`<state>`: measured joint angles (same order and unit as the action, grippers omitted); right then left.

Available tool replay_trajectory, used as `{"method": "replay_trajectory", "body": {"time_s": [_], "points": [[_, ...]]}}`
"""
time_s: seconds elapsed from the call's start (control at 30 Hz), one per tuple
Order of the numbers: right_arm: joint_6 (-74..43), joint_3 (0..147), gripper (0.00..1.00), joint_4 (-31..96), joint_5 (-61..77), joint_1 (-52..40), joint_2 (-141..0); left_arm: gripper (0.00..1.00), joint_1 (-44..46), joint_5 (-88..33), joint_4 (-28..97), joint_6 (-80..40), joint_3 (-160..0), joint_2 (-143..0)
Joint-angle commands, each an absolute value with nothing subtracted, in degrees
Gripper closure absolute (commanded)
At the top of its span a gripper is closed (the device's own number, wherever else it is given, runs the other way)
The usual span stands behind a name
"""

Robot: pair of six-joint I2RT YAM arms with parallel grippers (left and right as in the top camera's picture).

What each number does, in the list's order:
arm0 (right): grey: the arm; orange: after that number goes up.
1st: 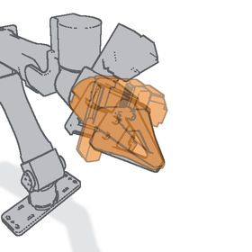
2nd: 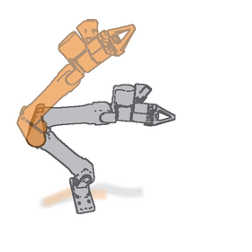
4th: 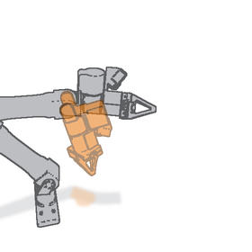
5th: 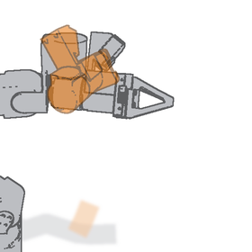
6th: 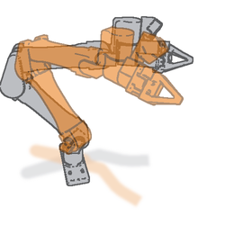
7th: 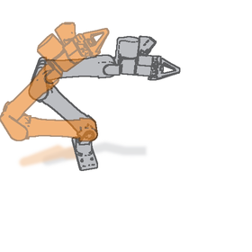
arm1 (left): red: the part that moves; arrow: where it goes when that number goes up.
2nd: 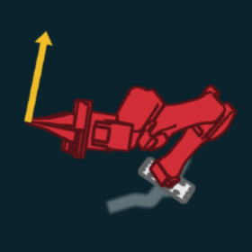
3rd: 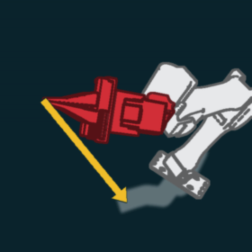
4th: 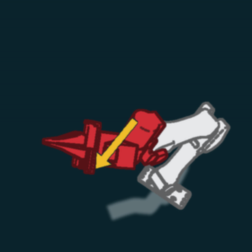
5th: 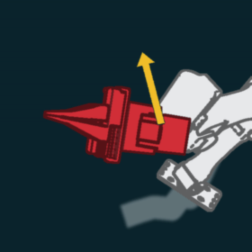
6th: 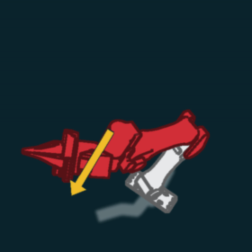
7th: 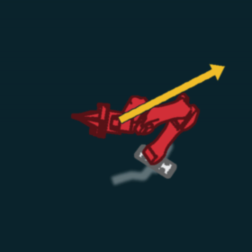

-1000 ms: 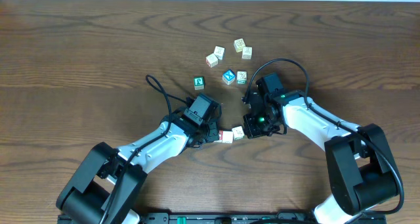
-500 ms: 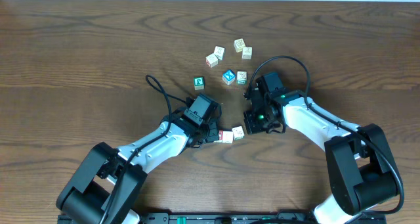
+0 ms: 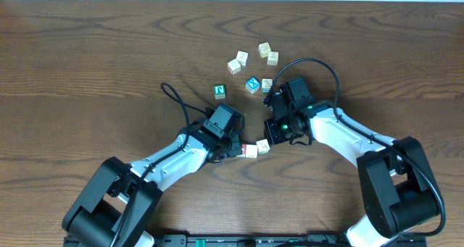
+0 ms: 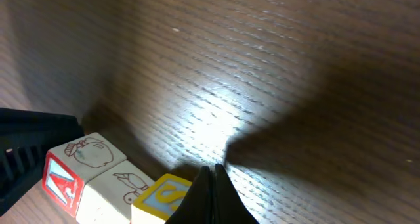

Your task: Lift 3 blocks

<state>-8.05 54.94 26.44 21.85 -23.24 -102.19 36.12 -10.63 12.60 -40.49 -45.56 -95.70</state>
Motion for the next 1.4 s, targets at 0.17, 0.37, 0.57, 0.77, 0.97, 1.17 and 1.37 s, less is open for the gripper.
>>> {"method": "replay_trajectory", "body": {"time_s": [0.17,0.37,0.57,0.77,0.97,1.17,1.37], "points": [[-6.79,54.74,0.99,26.92,23.0,-23.59,-102.3,0.9,36.14,-10.92,12.75,-40.6,-45.21,-96.03],[-6.76,54.74,0.99,29.45,22.96,-23.57,-102.3,0.9,36.14,-10.92,12.75,-40.6,-45.21,-96.03],[-6.79,54.74,0.99,29.85,22.96,-23.59,-102.3,0.9,36.14,-10.92,12.78,-40.62,-45.21,-96.03],[-6.76,54.74,0.99,31.14,22.94,-23.59,-102.3,0.9,36.14,-10.92,12.78,-40.6,-45.21,-96.03],[-6.76,54.74,0.99,31.88,21.1,-23.57,-102.3,0.9,36.14,-10.92,12.78,-40.6,-45.21,-96.03],[-7.27,54.74,0.99,28.95,19.57,-23.57,-102.3,0.9,36.14,-10.92,12.78,-40.6,-45.21,-96.03],[-7.66,54.74,0.99,27.53,22.02,-23.59,-102.3,0.9,36.14,-10.92,12.75,-40.62,-45.21,-96.03]]}}
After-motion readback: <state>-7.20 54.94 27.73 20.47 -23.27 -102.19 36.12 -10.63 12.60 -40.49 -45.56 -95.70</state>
